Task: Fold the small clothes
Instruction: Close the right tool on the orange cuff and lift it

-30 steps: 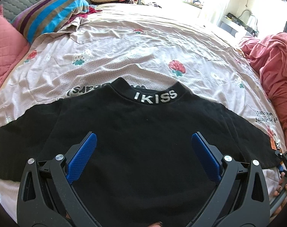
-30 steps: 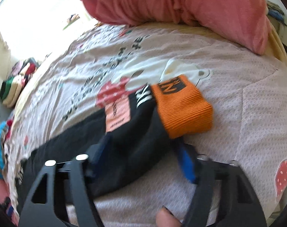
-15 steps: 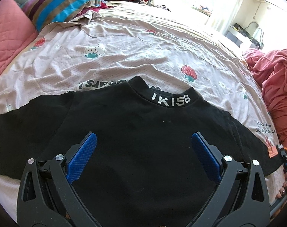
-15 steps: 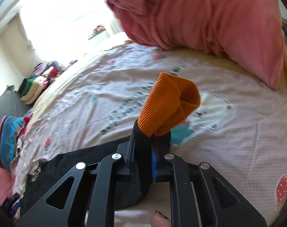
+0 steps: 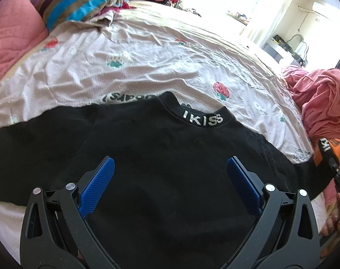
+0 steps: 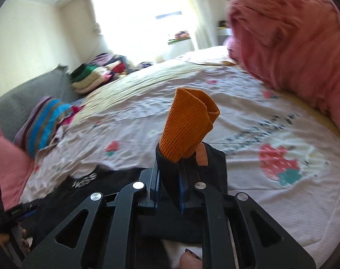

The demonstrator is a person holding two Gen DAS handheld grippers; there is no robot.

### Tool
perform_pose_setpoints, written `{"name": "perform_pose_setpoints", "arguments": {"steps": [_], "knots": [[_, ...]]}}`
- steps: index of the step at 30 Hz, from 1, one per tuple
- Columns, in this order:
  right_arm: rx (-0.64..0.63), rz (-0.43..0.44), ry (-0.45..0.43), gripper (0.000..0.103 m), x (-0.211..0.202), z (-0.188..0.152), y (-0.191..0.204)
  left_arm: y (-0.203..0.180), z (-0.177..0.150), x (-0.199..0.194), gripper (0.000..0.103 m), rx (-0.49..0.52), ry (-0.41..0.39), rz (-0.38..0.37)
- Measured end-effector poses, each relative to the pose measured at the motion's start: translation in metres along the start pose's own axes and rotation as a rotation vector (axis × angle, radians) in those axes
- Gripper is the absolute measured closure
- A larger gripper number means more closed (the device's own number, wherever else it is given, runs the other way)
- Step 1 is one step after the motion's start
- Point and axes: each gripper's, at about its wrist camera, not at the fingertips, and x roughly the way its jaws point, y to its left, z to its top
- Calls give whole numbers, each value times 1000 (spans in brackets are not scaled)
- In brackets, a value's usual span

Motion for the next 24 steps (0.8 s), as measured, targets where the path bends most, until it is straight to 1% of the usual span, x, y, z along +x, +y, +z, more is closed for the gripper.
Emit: {"name": "perform_pose_setpoints", "arguments": {"steps": [5, 8, 12, 14, 18, 22, 24], "knots": [[-119, 66, 20, 91, 8, -12, 54, 8, 0, -1, 9, -46, 11, -44], [-177, 107, 55, 91, 17, -22, 82, 17, 0, -4, 9, -83, 14, -65], [-250, 139, 103, 91, 28, -38, 120, 32, 0, -4, 9, -144, 24, -89], [-281, 151, 126, 91, 34, -46, 137, 41, 1, -5, 9, -181, 26, -113], [-329, 168, 171, 91, 45, -63, 162, 52, 0, -4, 9, -230, 42, -157], [-353, 177, 210, 91, 56, -75, 177, 58, -2, 0, 9, -267, 63, -186], [-353, 192, 242, 89, 61, -82, 181, 58, -3, 1, 9, -273, 69, -215]]}}
